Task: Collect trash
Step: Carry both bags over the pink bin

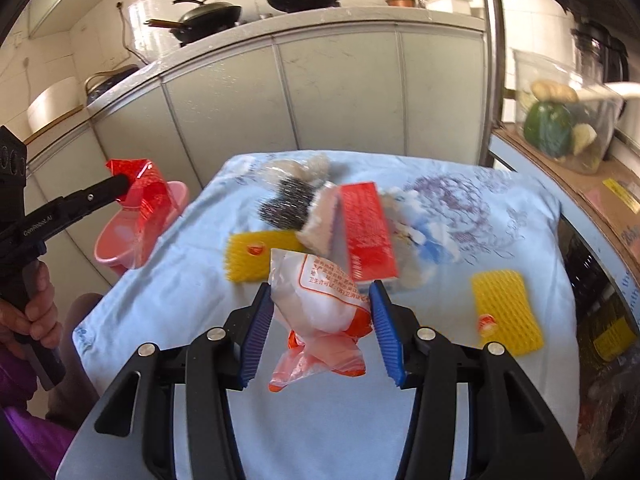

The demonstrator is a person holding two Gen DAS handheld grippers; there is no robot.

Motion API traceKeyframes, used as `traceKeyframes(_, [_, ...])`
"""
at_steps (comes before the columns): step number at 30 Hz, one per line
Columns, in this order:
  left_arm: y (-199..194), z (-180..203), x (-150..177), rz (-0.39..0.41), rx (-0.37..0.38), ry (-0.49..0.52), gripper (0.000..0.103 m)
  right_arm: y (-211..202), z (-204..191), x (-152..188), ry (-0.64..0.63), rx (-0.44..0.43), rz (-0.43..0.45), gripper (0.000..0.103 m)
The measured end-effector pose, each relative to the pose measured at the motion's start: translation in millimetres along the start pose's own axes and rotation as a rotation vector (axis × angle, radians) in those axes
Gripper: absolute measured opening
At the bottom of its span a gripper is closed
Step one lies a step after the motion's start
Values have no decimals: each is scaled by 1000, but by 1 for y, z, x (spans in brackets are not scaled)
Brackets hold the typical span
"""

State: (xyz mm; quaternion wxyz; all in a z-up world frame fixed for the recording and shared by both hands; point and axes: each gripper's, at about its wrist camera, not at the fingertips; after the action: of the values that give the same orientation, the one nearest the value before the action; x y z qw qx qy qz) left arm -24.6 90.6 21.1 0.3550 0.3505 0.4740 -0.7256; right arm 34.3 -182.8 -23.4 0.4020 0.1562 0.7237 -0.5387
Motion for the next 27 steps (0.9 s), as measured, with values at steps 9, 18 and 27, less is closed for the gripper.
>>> traceKeyframes(9, [-32,-17,2,58,-64,-9,10,4,-55,-16,-97,-68,31,50])
traceKeyframes(18, [-64,-49,1,130,-163,-63,10,14,-106,-37,-154,-157,53,50])
traceKeyframes(27, [-92,-85,1,185,-284,-104,10,35,-163,-55,-204,-247,58,50])
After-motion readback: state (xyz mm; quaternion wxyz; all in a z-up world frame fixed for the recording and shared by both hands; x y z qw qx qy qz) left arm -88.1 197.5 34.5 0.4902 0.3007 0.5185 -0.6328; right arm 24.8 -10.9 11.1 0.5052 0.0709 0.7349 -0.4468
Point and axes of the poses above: each gripper's, at about its wrist camera, not at the fingertips, and y roughly the way its jaws point, z to its right, x to its underside, and after that the axes turned 5 degrees about x, right-handed
